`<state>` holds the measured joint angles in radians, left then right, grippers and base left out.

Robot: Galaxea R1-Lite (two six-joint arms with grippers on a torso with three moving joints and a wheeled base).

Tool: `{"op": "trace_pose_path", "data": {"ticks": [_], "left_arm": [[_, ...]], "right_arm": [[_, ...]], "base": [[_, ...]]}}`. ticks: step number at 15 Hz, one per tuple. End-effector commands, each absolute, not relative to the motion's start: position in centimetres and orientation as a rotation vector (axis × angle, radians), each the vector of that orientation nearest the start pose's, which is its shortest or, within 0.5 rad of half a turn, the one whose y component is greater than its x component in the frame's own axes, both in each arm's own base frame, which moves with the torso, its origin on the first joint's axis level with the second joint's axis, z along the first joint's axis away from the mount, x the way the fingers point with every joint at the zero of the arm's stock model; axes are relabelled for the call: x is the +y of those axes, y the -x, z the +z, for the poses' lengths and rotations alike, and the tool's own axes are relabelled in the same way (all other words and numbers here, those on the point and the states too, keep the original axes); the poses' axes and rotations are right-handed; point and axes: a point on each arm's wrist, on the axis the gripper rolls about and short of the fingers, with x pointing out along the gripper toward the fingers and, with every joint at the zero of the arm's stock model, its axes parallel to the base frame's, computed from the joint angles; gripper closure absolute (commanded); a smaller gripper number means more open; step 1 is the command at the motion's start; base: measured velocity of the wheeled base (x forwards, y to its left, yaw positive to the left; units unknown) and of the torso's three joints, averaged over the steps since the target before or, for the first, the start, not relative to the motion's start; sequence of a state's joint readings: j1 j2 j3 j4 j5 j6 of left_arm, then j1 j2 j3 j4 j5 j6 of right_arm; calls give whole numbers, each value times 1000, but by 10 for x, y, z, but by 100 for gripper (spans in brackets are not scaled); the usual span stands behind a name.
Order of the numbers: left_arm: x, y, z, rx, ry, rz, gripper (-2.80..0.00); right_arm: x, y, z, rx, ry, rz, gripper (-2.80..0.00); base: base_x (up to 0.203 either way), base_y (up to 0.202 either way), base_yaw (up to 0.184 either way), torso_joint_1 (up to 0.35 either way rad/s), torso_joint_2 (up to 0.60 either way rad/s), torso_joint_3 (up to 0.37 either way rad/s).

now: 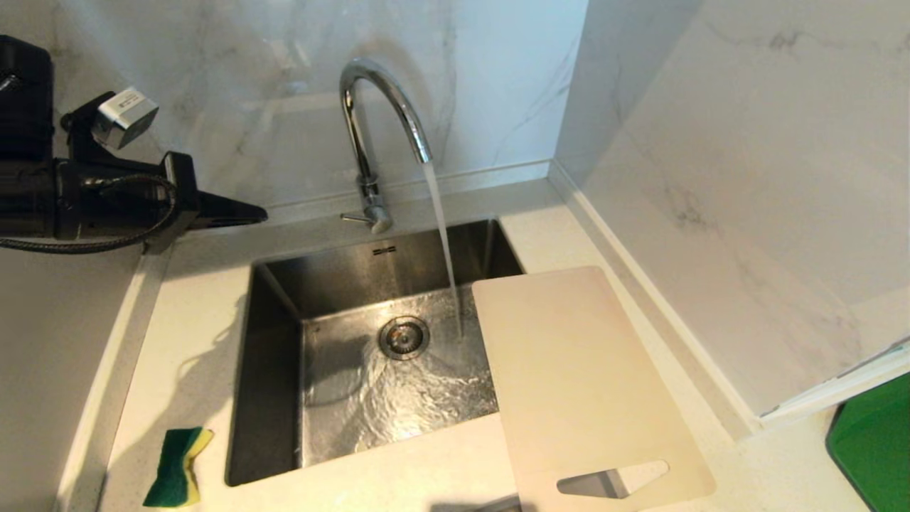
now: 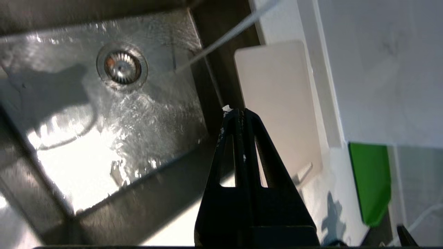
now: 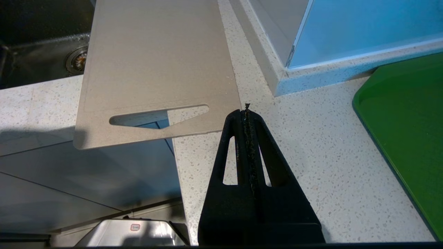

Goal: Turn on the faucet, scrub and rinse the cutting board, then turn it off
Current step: Turn off the tap

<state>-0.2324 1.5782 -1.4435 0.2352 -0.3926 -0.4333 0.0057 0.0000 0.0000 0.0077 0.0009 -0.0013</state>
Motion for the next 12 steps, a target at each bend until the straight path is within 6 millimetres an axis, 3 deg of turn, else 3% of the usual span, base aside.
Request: {"op": "trace_pose_path", "data": {"ticks": [1, 7, 12], "left_arm": [[-86, -293, 311, 495, 461, -530, 0], [-142, -333, 299, 323, 436, -491, 0], [-155, -356, 293, 277, 518, -460, 0]], "right_arm": [[0, 23, 75, 8, 2, 8, 0], [0, 23, 75, 8, 2, 8, 0], [0, 23, 75, 8, 2, 8, 0]], "base": [[0, 0, 0, 0, 0, 0], [0, 0, 0, 0, 0, 0], [0, 0, 0, 0, 0, 0]]}}
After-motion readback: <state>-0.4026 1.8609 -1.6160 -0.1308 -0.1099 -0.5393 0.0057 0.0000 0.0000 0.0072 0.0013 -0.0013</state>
